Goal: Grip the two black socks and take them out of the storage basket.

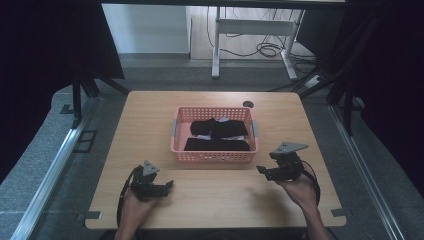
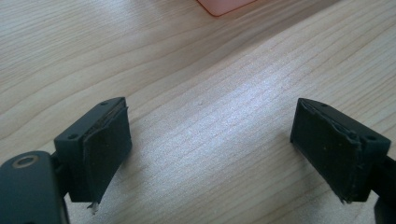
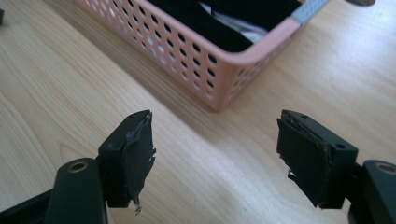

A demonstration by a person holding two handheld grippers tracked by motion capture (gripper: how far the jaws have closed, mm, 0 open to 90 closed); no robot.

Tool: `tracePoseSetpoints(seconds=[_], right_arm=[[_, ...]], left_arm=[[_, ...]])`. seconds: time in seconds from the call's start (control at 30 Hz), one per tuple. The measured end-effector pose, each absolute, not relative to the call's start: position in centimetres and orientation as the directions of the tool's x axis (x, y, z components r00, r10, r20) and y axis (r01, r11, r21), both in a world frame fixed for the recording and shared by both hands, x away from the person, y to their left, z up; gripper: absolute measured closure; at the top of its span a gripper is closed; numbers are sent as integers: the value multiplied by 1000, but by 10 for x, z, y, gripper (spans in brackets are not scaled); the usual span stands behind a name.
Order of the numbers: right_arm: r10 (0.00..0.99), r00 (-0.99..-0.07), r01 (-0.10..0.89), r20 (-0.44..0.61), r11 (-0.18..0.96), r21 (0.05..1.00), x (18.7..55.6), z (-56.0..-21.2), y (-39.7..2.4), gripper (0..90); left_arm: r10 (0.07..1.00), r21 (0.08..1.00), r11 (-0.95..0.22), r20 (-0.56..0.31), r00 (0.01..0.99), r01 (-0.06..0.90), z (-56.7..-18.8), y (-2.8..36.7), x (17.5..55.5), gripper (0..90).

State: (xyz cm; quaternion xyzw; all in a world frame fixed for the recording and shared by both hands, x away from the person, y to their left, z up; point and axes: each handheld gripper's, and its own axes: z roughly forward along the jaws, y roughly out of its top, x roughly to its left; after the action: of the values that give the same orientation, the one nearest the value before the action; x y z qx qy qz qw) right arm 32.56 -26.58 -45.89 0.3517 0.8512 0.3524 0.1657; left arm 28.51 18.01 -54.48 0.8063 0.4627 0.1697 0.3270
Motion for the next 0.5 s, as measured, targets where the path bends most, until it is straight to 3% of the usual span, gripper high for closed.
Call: tracePoseSetpoints(seconds=[0.5], right_arm=[[690,-724,476,9,489,731,358,-423,-248,316]], left_arm=[[855,688,-363,-23,518,629,-545,181,286,121]])
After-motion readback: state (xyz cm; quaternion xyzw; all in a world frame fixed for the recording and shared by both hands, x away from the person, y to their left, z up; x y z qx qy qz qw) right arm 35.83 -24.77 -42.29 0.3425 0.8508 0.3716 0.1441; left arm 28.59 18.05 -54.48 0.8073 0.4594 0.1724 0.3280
